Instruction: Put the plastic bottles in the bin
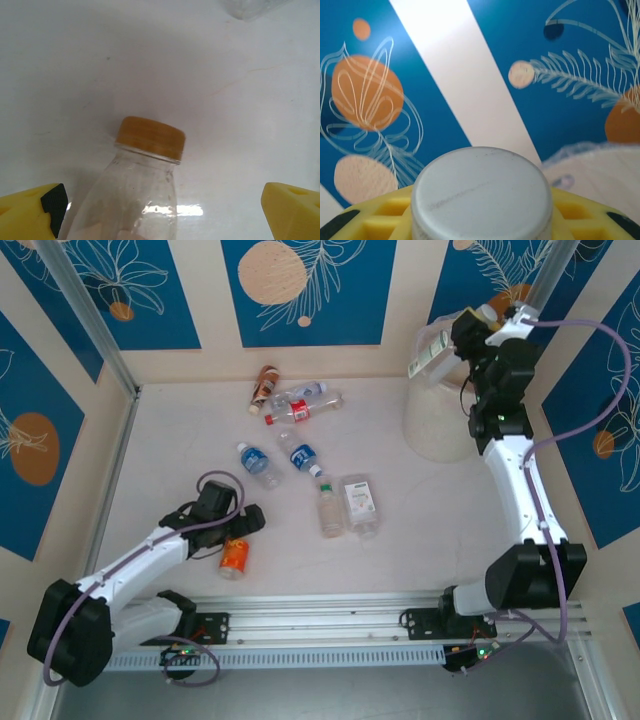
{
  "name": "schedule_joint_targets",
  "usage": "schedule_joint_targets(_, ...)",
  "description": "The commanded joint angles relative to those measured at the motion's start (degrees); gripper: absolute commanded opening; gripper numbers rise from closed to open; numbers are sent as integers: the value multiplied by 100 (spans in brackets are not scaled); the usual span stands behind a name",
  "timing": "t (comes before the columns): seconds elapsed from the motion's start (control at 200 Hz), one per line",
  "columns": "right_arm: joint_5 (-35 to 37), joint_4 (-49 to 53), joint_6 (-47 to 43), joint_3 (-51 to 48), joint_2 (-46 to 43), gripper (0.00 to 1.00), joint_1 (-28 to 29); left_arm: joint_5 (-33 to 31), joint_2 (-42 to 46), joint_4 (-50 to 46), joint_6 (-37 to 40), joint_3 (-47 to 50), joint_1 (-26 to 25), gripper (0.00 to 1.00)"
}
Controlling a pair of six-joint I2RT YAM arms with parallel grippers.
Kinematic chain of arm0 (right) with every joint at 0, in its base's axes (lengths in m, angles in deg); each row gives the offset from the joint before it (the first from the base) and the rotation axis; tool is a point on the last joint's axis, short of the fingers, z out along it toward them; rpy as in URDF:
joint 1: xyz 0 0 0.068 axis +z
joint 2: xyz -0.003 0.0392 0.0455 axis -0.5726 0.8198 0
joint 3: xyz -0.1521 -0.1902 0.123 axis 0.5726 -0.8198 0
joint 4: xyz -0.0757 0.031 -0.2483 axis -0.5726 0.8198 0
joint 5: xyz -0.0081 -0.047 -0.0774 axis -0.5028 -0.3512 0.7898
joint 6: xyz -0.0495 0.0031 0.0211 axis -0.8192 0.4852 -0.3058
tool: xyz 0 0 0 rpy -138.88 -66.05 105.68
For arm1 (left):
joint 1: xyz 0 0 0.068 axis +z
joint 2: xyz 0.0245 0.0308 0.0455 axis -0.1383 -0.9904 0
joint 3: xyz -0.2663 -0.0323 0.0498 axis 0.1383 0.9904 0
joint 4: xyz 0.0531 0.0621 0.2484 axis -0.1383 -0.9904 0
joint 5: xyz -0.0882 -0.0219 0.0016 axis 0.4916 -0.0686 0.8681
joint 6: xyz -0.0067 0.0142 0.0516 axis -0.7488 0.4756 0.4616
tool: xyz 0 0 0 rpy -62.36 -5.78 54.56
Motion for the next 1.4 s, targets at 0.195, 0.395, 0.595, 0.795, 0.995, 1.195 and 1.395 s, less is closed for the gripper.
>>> schedule_joint_targets(0.195, 680, -480, -485, 1126, 867, 5, -145, -370, 269, -464, -128, 209, -23, 100)
schedule_joint_targets(0.395, 1416, 847, -990, 1892, 1439, 6, -101, -120, 541, -185, -88, 399, -26, 100)
schedule_joint_targets(0.595, 1318, 1641, -1041, 2037, 1681, 9, -103, -66, 497, -143, 13, 437, -25, 100)
schedule_joint_targets(0.795, 930, 2377, -1162, 2398, 2113, 14, -101, 211, 299, 196, 175, 429, -26, 100)
schedule_joint_targets(0.995, 528, 3410, -1263, 3219, 2756, 24, -109, 213, 234, 271, 158, 456, -26, 100)
schedule_joint_targets(1.195, -621, 4277, -920, 4218, 3428, 54, -186, 228, 226, 355, 123, 500, -31, 100)
schedule_joint_targets(1.395, -1217, 4388, -600, 4640, 3644, 66, -236, 307, 177, 386, 157, 535, -33, 100)
